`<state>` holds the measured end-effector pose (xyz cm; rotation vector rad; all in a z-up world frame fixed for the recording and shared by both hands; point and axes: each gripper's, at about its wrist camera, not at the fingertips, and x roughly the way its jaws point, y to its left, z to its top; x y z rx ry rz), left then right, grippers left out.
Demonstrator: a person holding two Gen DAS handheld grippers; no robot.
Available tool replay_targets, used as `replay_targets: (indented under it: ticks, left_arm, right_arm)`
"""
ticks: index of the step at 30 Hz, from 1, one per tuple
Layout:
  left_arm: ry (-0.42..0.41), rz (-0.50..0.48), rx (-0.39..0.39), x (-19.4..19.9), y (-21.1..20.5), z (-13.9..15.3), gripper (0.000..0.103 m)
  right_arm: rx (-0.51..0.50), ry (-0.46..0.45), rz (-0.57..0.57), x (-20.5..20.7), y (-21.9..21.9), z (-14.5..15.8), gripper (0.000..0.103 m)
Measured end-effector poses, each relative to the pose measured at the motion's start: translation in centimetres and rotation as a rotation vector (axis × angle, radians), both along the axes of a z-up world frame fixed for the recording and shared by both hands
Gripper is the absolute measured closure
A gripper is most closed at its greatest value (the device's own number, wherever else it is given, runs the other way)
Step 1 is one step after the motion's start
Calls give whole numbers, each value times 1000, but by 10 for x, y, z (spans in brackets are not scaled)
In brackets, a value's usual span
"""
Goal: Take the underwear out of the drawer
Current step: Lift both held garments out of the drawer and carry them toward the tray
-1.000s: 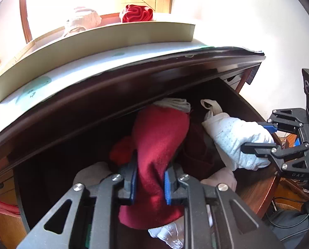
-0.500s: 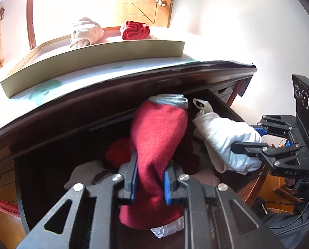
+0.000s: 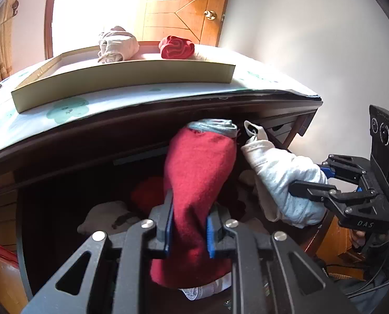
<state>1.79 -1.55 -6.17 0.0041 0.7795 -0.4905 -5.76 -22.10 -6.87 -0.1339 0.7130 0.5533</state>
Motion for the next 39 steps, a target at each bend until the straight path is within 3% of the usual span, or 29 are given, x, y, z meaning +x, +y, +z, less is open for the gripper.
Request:
replay_targets:
  ticks: [14, 39]
  left_arm:
    - [-50, -4, -44, -9, 2, 6, 85]
    - [-214, 31, -114, -26, 12, 37, 86]
  right_arm:
    - [52, -82, -6, -8, 4, 10, 71]
    - [125, -237, 8, -22, 7, 35, 71]
